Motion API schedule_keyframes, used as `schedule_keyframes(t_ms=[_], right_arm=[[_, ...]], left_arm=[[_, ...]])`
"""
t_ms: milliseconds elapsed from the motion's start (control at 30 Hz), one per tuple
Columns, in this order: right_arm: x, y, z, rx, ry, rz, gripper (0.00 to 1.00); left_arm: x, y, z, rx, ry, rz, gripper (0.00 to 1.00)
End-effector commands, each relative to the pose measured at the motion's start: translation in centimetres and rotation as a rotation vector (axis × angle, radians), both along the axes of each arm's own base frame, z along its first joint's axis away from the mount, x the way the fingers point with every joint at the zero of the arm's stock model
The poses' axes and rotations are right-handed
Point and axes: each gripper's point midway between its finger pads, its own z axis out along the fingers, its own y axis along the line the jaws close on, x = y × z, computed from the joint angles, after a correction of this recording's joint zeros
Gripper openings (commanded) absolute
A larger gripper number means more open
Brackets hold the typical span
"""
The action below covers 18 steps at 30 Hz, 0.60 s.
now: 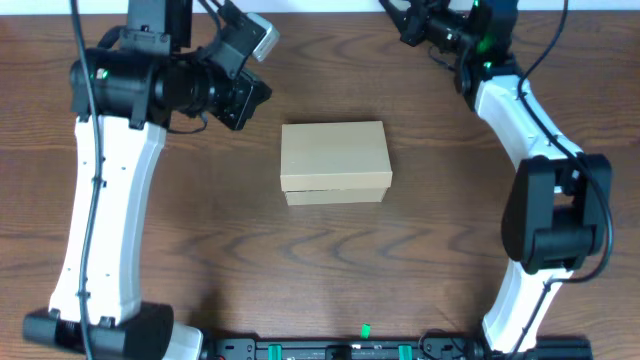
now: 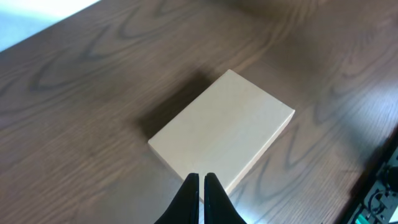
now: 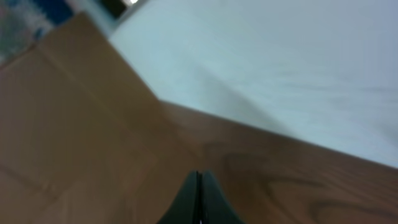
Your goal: Pack container
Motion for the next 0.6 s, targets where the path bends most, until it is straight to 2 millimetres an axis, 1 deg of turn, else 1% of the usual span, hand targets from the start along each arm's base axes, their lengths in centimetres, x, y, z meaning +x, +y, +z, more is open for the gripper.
schedule_keyframes(t_ms=[0,33,100,133,200,267,333,367,433,500,567], right_arm=[[-2.9,0.2,5.6,-0.156,-0.204,0.033,0.01],[-4.1,-0.6,6.5,-0.260,-0.202,-0.028,0.01],[-6.3,-1.2,7.6,-0.373,-0.195,-0.084,0.01],[-7.8,-1.4,8.2,-0.416,-0.182,-0.098,0.01],[-10.3,-1.2,8.5,-0.472,-0.154,-0.092,0.01],[-12.4,-0.8,8.1,-0.515,-0.103,-0.080,0.01],[-14.2,-0.1,7.0,-0.548,-0.042,-0.052,0.01],[-15.1,0.4,6.1,-0.566,-0.003,-0.030,0.01],[-16.3,1.2,4.4,-0.585,0.049,0.010,0.01],[-17.1,1.6,2.2,-0.600,0.102,0.040,0.01],[-17.8,1.6,-0.9,-0.611,0.179,0.052,0.01]], left_arm=[[0.6,-1.8,-1.5,-0.072,0.033,-0.114,0.06],[1.0,-2.0,-2.2,-0.075,0.052,-0.119,0.06],[1.2,-2.0,-3.2,-0.069,0.082,-0.122,0.06],[1.1,-2.0,-3.6,-0.067,0.097,-0.122,0.06],[0.9,-1.9,-4.0,-0.056,0.111,-0.133,0.06],[0.6,-1.8,-4.3,-0.045,0.120,-0.146,0.06],[0.5,-1.5,-4.6,-0.024,0.129,-0.138,0.06],[0.5,-1.2,-4.9,-0.005,0.134,-0.132,0.06],[0.1,-1.0,-5.2,0.009,0.150,-0.137,0.06],[-0.3,-1.0,-5.7,0.010,0.173,-0.142,0.06],[-0.8,-1.0,-7.0,0.008,0.214,-0.145,0.06]])
